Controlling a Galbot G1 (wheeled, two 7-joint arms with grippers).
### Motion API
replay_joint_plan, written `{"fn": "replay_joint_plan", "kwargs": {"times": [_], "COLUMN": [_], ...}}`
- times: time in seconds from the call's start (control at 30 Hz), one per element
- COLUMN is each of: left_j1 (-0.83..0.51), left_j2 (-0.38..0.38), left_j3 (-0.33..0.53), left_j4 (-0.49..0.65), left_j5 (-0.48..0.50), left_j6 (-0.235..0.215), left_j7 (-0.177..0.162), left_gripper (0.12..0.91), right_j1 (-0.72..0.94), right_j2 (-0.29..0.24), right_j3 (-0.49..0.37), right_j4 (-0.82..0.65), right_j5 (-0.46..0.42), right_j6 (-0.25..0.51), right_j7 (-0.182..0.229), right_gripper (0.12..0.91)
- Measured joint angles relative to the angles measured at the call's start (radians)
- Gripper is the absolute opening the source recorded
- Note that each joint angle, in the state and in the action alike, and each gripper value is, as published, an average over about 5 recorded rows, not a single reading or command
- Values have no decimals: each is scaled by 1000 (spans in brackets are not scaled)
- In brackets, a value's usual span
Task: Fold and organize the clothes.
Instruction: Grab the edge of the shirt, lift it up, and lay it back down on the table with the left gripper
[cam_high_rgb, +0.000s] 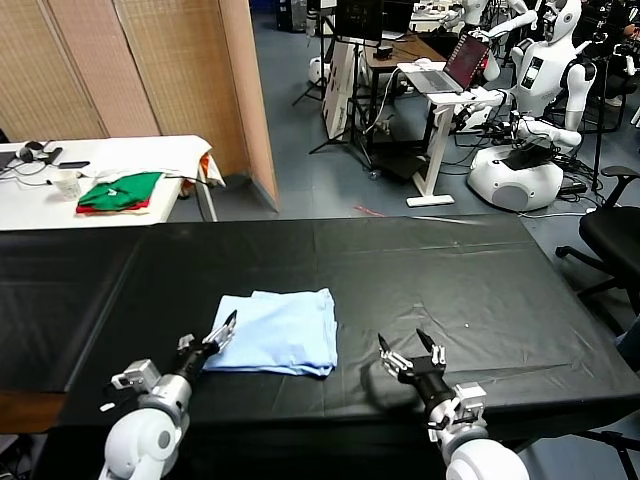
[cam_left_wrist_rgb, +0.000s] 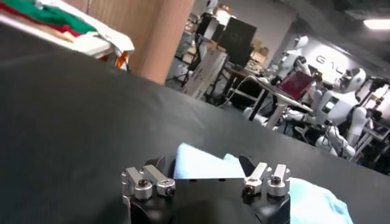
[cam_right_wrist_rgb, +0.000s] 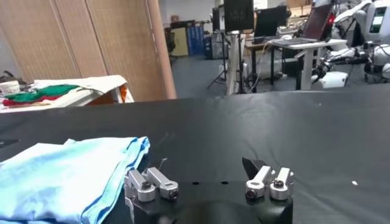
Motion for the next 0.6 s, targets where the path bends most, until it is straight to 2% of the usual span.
{"fn": "replay_joint_plan", "kwargs": {"times": [0.07,0.17,0.5,0.6], "left_j1": [1,4,4,7], "left_j2": [-2,-4,-17,-13], "left_j3": [-1,-1,-6,-11], "left_j4": [7,13,10,-3], "left_j5": [-4,-13,-89,-70], "left_j6": [-1,-2,15,20], "left_j7": [0,0,-20,-24], "left_gripper": [903,840,267,181], "right_j1": [0,0,-4,-8], "right_j2": [1,2,9,9], "right_j3": [0,1,0,1], "right_j4": [1,1,-1,-2], "right_j5": [0,0,-4,-4], "right_j6": [0,1,7,8], "right_j7": [0,1,3,3], "right_gripper": [907,907,907,907]}}
